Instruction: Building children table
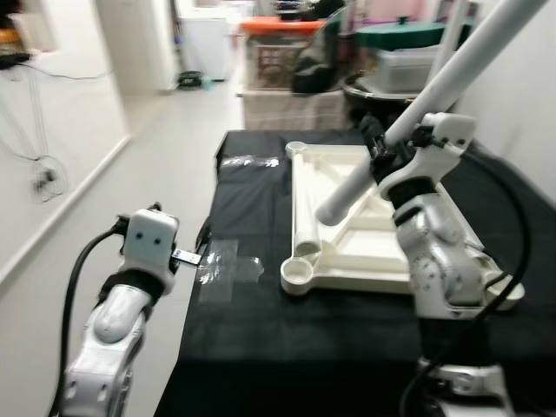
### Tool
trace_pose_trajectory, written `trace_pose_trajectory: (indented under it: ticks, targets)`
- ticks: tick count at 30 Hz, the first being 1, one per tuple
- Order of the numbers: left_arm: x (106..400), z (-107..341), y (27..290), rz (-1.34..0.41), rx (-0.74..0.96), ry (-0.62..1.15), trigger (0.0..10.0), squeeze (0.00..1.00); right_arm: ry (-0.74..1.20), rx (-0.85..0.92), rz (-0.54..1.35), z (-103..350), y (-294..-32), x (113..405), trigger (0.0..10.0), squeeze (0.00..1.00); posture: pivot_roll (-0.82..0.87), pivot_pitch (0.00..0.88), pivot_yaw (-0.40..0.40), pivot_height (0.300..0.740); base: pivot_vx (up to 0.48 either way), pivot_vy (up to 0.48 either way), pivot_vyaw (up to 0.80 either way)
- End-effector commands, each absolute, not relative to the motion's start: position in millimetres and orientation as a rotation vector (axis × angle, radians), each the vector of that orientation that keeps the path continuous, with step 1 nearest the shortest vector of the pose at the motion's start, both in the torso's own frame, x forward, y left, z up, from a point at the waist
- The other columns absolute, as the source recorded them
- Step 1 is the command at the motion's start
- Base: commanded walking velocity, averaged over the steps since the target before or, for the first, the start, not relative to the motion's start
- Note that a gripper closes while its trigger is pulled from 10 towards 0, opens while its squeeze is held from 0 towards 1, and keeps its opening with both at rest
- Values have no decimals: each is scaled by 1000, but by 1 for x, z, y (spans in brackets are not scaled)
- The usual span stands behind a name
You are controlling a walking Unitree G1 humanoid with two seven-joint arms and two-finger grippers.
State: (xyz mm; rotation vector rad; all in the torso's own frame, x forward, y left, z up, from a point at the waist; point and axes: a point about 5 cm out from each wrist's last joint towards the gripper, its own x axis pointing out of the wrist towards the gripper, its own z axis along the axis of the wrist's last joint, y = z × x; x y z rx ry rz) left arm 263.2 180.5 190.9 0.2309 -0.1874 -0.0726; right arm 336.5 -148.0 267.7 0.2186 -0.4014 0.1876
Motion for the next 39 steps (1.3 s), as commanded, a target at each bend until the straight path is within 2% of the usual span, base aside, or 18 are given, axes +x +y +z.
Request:
trace_pose_trajectory:
  ticks: [1, 10, 20, 29, 39]
  targets:
    - [264, 191, 180, -67, 224, -195, 10000, 0, -418, 212, 185, 272, -149, 335, 10000, 0, 50, 0, -44, 740, 0, 0, 0]
    - [264, 192, 179, -72, 200, -222, 10000, 0, -410, 201, 181, 271, -149, 335, 10000, 0, 47, 0, -46, 740, 0, 0, 0]
    - [266, 198, 173, -92, 161, -264, 10000, 0, -408, 209, 187, 272, -148, 335, 10000, 0, 46, 0, -47, 740, 399, 0, 0]
    - [268, 198, 172, -101, 174, -268, 10000, 0, -401, 208, 190, 272, -146, 335, 10000, 0, 47, 0, -45, 740, 337, 0, -415]
    - [269, 196, 169, -100, 195, -268, 10000, 0, -399, 187, 170, 271, -148, 336, 10000, 0, 47, 0, -46, 740, 0, 0, 0]
